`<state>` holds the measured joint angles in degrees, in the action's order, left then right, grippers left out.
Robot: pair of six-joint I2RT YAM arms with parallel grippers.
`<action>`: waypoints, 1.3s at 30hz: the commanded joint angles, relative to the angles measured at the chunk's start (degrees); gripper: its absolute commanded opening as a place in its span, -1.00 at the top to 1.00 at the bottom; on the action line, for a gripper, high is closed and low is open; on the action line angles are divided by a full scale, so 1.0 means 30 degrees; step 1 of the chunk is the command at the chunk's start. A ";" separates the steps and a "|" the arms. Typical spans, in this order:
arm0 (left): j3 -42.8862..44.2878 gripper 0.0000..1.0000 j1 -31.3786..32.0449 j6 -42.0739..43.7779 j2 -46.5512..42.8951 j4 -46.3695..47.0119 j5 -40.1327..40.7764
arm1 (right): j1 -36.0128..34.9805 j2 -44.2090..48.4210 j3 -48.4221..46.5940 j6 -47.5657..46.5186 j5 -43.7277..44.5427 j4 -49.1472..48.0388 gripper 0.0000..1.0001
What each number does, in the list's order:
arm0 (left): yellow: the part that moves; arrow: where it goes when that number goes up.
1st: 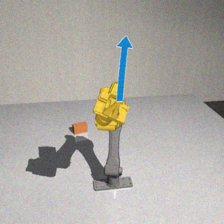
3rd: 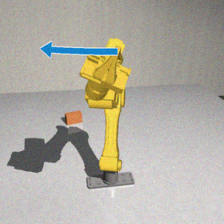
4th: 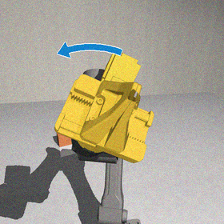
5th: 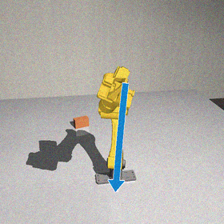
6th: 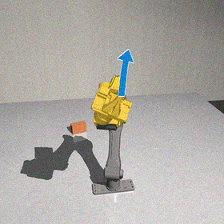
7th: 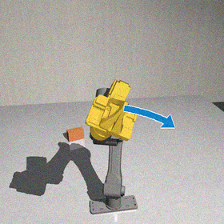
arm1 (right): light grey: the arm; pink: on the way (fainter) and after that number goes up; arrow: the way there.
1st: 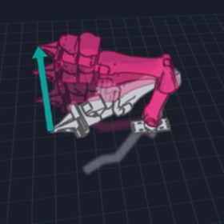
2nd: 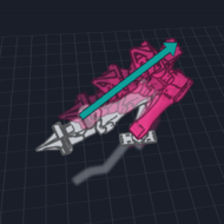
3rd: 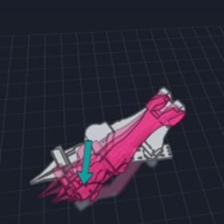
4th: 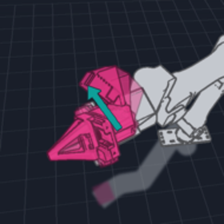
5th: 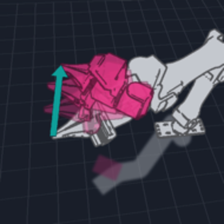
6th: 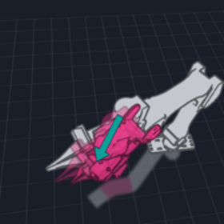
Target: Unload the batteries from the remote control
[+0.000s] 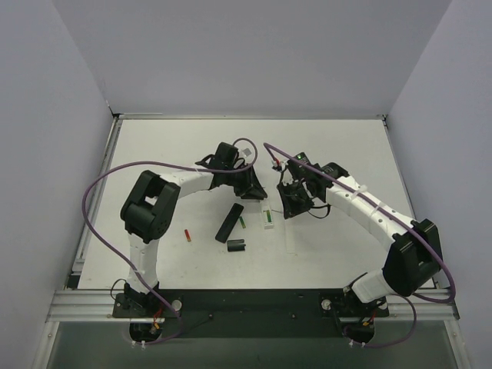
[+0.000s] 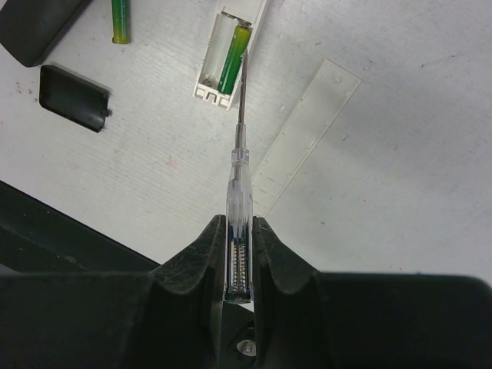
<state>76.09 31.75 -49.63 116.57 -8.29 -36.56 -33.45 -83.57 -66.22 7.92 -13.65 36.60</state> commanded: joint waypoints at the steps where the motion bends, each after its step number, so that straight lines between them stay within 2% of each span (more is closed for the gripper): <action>1: 0.1351 0.30 -0.0124 -0.0333 0.0750 0.1505 -0.0939 | -0.0158 -0.0326 -0.0135 0.0406 0.0682 0.0252 1.00; 11: 0.1297 0.31 -0.0065 -0.0187 0.1923 0.1593 -0.0764 | -0.0714 -0.0619 0.0275 0.0874 0.0712 -0.0276 1.00; 39: -0.0228 0.31 0.0170 -0.0157 0.1894 0.1886 -0.0325 | -0.1154 -0.1411 0.0714 0.1138 0.1092 -0.0335 1.00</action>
<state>77.08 31.83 -50.96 122.30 -2.26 -39.55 -36.14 -87.24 -64.55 10.48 -10.98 33.58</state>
